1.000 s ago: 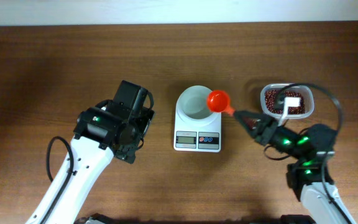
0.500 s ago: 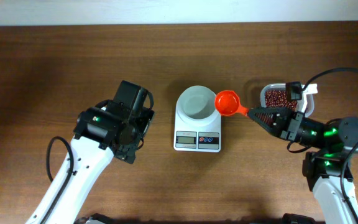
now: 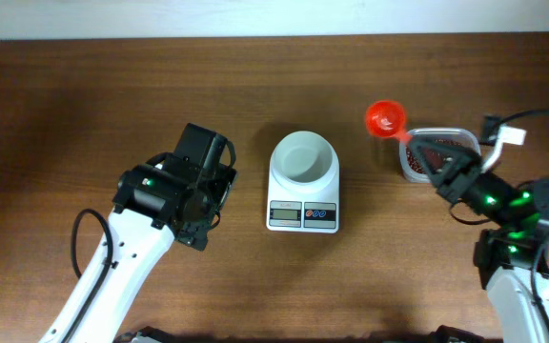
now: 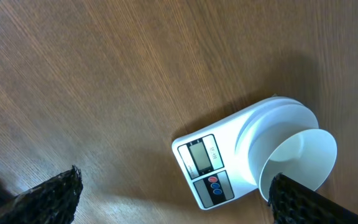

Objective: Scoop and weigh 50g on scale
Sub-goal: 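Carry the red scoop with the right gripper over the bean tub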

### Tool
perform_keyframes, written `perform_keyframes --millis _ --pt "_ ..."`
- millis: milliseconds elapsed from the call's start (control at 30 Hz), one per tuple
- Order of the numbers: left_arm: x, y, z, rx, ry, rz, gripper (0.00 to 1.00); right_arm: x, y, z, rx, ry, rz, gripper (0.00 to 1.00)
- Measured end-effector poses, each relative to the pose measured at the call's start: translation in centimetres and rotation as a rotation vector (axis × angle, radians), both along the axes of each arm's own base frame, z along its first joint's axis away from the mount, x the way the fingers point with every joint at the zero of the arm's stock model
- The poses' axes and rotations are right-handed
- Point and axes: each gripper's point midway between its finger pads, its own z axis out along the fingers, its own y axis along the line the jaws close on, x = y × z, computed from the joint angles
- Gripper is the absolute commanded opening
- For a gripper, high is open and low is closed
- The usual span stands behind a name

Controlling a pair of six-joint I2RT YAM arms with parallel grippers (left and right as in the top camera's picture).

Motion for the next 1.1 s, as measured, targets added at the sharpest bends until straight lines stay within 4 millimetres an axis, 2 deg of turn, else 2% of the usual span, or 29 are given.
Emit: perform_keyframes --millis 133,233,300,400,467,500,567,667,800,1033,1100 --pt "0.0 0.0 0.0 0.0 0.0 0.0 0.99 1.4 -4.6 -1.0 0.006 0.045 -0.189 0.04" --pt "0.0 0.0 0.0 0.0 0.0 0.0 0.99 2.1 -6.3 -1.7 -0.008 0.06 -0.275 0.04" --pt "0.0 0.0 0.0 0.0 -0.001 0.0 0.99 2.3 -6.6 -2.2 -0.015 0.086 -0.292 0.04" --pt "0.0 0.0 0.0 0.001 -0.001 -0.003 0.99 2.4 -6.9 -3.9 -0.053 0.248 -0.294 0.04" --pt "0.0 0.0 0.0 0.001 0.0 -0.003 0.99 1.7 -6.8 -3.6 -0.115 0.328 -0.28 0.04" --pt "0.0 0.0 0.0 0.001 0.0 -0.003 0.99 0.8 -6.6 -4.0 -0.14 0.414 -0.273 0.04" --pt "0.0 0.0 0.0 0.001 -0.001 -0.003 0.99 -0.7 -6.7 -3.9 -0.231 0.476 -0.279 0.04" --pt "0.0 0.0 0.1 0.001 -0.001 -0.003 0.99 -2.8 -7.0 -3.3 -0.412 0.477 -0.279 0.04" --pt "0.0 0.0 0.1 0.001 -0.002 -0.003 0.99 -5.6 -6.7 -5.3 -0.517 0.563 -0.242 0.04" --pt "0.1 0.0 0.1 0.0 -0.003 -0.003 0.99 -6.0 -7.2 -5.9 -0.564 0.579 -0.252 0.04" --pt "0.9 -0.5 0.4 -0.023 -0.036 -0.005 0.99 -6.0 -7.2 -5.9 -0.564 0.581 -0.253 0.04"
